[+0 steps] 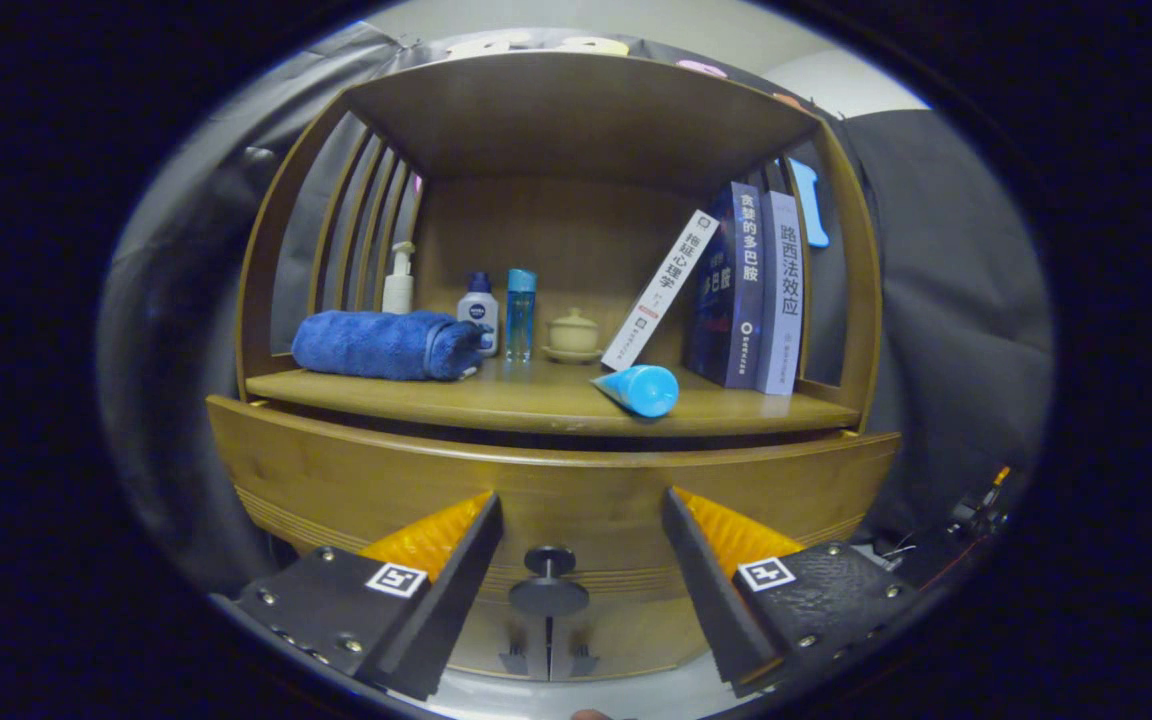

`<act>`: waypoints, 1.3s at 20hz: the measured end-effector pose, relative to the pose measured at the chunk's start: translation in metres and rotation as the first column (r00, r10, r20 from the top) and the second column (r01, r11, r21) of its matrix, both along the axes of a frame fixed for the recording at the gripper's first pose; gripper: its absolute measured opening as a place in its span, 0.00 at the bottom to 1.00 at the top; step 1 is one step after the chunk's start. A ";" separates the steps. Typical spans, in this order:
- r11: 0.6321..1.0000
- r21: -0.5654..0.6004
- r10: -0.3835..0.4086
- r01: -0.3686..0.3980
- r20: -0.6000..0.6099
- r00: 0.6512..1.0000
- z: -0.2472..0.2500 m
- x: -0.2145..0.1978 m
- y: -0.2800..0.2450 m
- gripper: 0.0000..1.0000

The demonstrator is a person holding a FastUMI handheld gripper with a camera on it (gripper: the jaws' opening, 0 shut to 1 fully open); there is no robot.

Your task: Pull open the drawer, take out the items inside it, and place them on the countertop above the cabinet.

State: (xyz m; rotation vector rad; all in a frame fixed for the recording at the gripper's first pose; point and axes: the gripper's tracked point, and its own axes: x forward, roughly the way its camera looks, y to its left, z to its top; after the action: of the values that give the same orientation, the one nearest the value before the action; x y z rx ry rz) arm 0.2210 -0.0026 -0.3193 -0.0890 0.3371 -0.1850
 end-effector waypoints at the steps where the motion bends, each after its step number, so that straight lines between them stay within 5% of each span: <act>1: 1.000 0.001 -0.004 0.004 0.001 1.000 -0.004 0.004 0.000 0.97; 17: 0.999 0.012 0.034 -0.034 0.069 0.997 -0.011 0.030 -0.007 0.97; 26: 0.996 -0.015 0.093 -0.092 0.243 0.966 0.091 -0.008 -0.009 0.98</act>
State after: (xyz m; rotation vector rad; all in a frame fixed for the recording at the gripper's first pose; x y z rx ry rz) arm 0.2129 -0.0121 -0.2279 -0.0842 0.0874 -0.1020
